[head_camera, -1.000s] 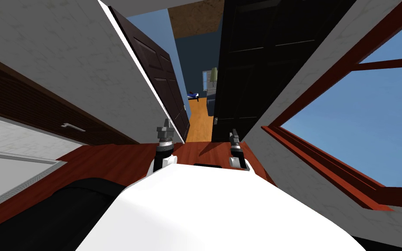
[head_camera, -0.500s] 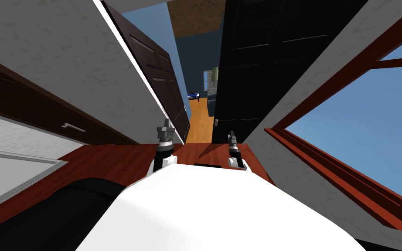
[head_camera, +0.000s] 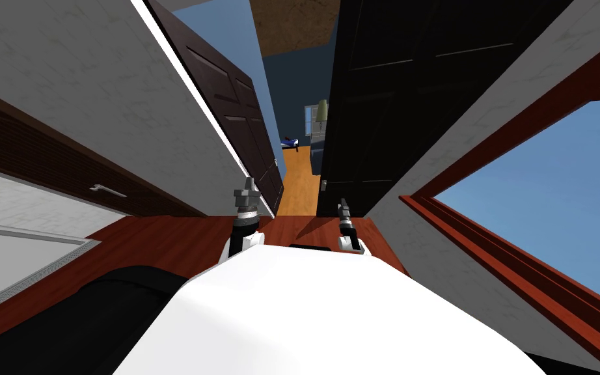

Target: Push the door open

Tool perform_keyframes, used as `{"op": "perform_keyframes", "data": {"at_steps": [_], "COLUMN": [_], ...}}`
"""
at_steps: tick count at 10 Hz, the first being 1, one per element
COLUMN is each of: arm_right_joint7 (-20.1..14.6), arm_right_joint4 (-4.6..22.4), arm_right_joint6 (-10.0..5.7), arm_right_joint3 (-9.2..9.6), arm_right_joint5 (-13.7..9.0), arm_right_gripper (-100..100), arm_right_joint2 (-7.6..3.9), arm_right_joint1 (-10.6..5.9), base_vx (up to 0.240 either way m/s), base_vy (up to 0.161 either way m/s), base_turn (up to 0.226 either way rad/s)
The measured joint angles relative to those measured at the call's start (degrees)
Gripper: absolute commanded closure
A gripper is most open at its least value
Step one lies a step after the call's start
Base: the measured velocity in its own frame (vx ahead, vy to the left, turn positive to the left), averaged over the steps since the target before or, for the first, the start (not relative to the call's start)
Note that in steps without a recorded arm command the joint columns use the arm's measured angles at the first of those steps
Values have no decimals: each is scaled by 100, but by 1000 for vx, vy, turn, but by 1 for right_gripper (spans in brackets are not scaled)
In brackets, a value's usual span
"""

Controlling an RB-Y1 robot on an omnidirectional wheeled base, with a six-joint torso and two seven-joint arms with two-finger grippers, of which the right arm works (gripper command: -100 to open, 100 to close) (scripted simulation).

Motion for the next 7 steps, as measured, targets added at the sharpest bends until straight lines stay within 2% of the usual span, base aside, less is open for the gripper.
{"op": "perform_keyframes", "data": {"at_steps": [3, 6, 7], "arm_right_joint7": [-17, -8, -17], "arm_right_joint4": [478, 820, 926], "arm_right_joint6": [-42, -70, -100], "arm_right_joint3": [-32, -35, -42], "arm_right_joint5": [7, 30, 28], "arm_right_gripper": [-100, -100, -100], "arm_right_joint2": [49, 148, 144], "arm_right_joint1": [-212, -319, -360], "base_vx": [95, 85, 50], "base_vy": [-11, -15, -9], "base_turn": [23, 18, 8]}}
